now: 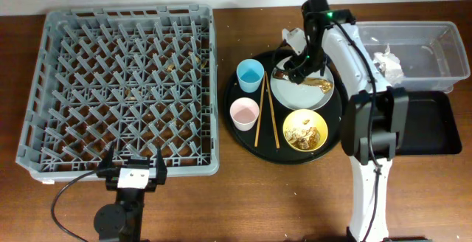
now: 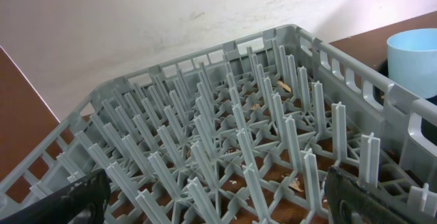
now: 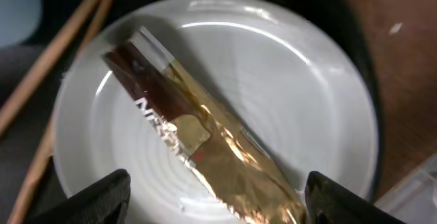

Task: Sort waste into correct bins and load items into the dishwasher rack
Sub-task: 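Carry the gold Nescafe wrapper into the clear bin with the right gripper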

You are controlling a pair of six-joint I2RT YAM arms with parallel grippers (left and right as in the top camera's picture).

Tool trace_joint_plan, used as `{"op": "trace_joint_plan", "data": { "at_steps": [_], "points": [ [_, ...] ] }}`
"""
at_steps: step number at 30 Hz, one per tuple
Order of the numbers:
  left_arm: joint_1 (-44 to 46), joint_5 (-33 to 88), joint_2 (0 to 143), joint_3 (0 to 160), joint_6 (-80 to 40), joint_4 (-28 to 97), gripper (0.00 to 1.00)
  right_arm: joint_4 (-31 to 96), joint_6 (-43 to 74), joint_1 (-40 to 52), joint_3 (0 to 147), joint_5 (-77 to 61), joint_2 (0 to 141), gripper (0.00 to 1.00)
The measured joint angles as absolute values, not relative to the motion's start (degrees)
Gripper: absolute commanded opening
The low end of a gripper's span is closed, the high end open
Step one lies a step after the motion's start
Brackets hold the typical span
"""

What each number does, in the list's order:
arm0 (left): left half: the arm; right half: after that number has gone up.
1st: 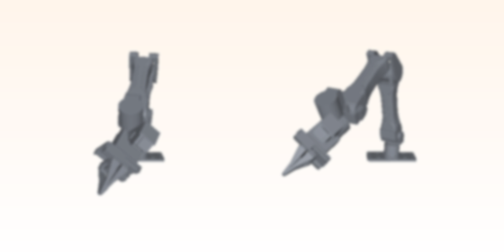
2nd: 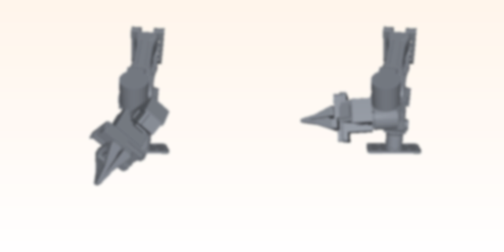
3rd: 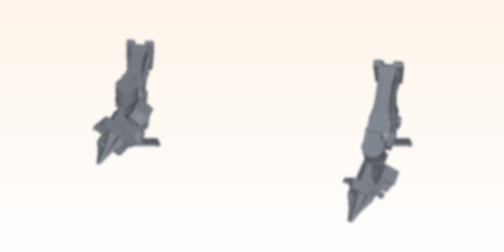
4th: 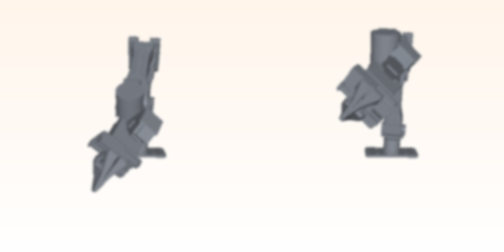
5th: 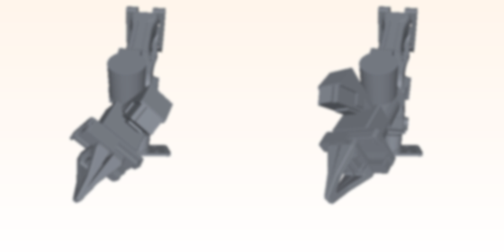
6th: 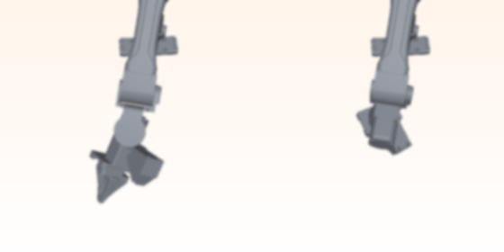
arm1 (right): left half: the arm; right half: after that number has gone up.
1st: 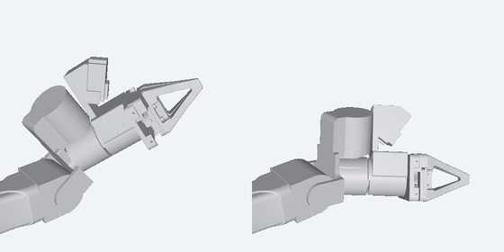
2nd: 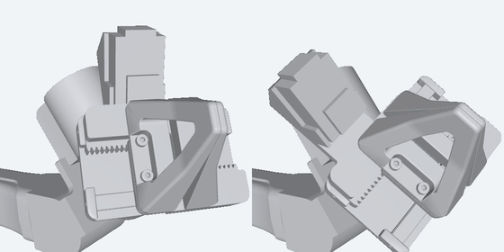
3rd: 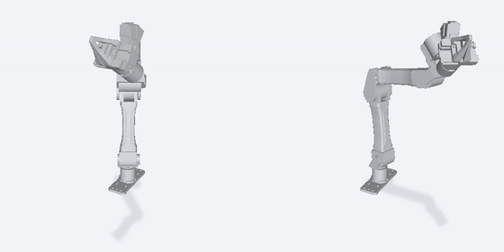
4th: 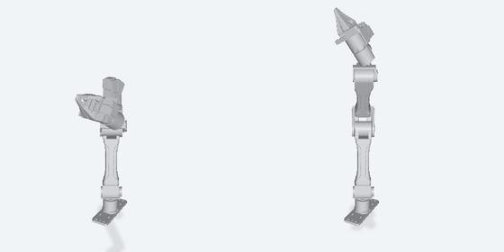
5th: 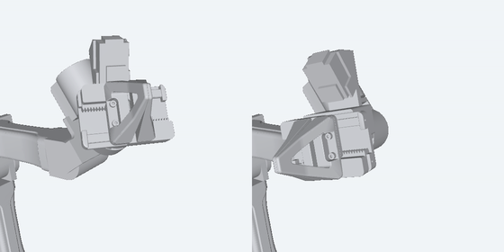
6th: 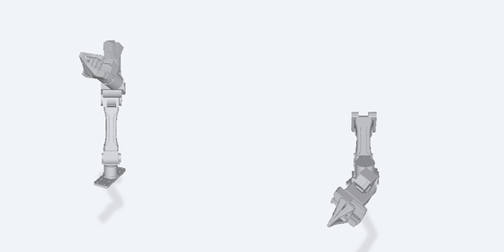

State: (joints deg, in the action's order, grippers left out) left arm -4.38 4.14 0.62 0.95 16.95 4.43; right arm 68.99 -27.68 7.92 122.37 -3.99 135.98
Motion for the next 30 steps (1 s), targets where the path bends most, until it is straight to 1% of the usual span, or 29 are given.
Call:
{"op": "trace_joint_plan", "data": {
  "at_steps": [2, 3, 4, 6, 7, 8, 9, 12, 15, 17, 19, 20, 22, 23, 24, 25, 26, 27, 28, 30],
  "points": [
    [-4.4, 4.1, 0.6, 1.0, 17.0, 4.4, 1.0, 68.9, -28.7, 7.9, 122.4, -4.0, 138.7, 0.82],
    [-4.4, 4.1, 0.6, 1.0, 17.0, 4.4, 1.0, 68.8, -28.9, 7.9, 122.4, -4.0, 139.9, 0.79],
    [-4.4, 4.1, 0.6, 1.0, 17.0, 4.4, 1.0, 68.7, -29.0, 7.9, 122.3, -4.0, 140.7, 0.74],
    [-4.4, 4.1, 0.6, 1.0, 17.0, 4.4, 1.0, 67.9, -29.4, 7.9, 122.4, -3.7, 141.4, 0.55],
    [-4.4, 4.1, 0.6, 1.0, 17.0, 4.4, 1.0, 67.5, -29.6, 7.9, 122.4, -3.6, 141.4, 0.4],
    [-4.4, 4.1, 0.6, 1.0, 17.0, 4.4, 1.0, 67.4, -29.4, 7.8, 122.4, -3.6, 141.4, 0.16],
    [-4.4, 4.1, 0.6, 1.0, 17.0, 4.4, 1.0, 67.4, -29.6, 7.8, 122.4, -3.6, 141.5, 0.04],
    [-4.4, 4.1, 0.6, 1.0, 17.0, 4.4, 1.0, 67.2, -25.5, 7.6, 122.4, -3.6, 141.5, 0.04],
    [-4.4, 4.1, 0.6, 1.0, 17.0, 4.4, 1.0, 75.7, -16.6, 7.6, 126.6, -3.8, 142.1, 0.04],
    [-4.4, 4.1, 0.6, 1.0, 17.0, 4.4, 1.0, 82.2, -9.8, 7.1, 137.4, -4.0, 141.3, 0.04],
    [-4.4, 4.1, 0.6, 1.0, 17.0, 4.4, 1.0, 85.3, -2.3, 4.9, 149.6, -4.2, 139.2, 0.04],
    [-4.4, 4.1, 0.6, 1.0, 17.0, 4.4, 1.0, 86.1, 1.3, 2.6, 154.8, -4.2, 137.6, 0.04],
    [-4.4, 4.1, 0.6, 1.0, 17.0, 4.4, 1.0, 85.3, 11.7, -4.4, 158.3, -4.3, 134.8, 0.04],
    [-4.4, 4.1, 0.6, 1.0, 17.0, 4.4, 1.0, 85.1, 13.1, -5.8, 158.3, -4.2, 134.7, 0.11],
    [-4.4, 4.1, 0.6, 1.0, 17.0, 4.4, 1.0, 84.4, 17.8, -9.5, 157.0, -3.5, 134.9, 0.25],
    [-4.4, 4.1, 0.6, 1.0, 17.0, 4.4, 1.0, 80.8, 20.7, -11.3, 154.6, -3.0, 135.0, 0.38],
    [-4.4, 4.1, 0.6, 1.0, 17.0, 4.4, 1.0, 76.9, 22.8, -12.6, 151.7, -2.9, 135.5, 0.7],
    [-4.4, 4.1, 0.6, 1.0, 17.0, 4.4, 1.0, 74.6, 23.9, -13.7, 148.5, -2.7, 136.2, 0.79],
    [-4.4, 4.1, 0.6, 1.0, 17.0, 4.4, 1.0, 71.6, 24.7, -14.2, 145.5, -2.7, 136.8, 0.81],
    [-4.4, 4.1, 0.6, 1.0, 17.0, 4.4, 1.0, 70.1, 24.7, -14.2, 142.3, -2.9, 138.0, 0.8]
  ]
}}
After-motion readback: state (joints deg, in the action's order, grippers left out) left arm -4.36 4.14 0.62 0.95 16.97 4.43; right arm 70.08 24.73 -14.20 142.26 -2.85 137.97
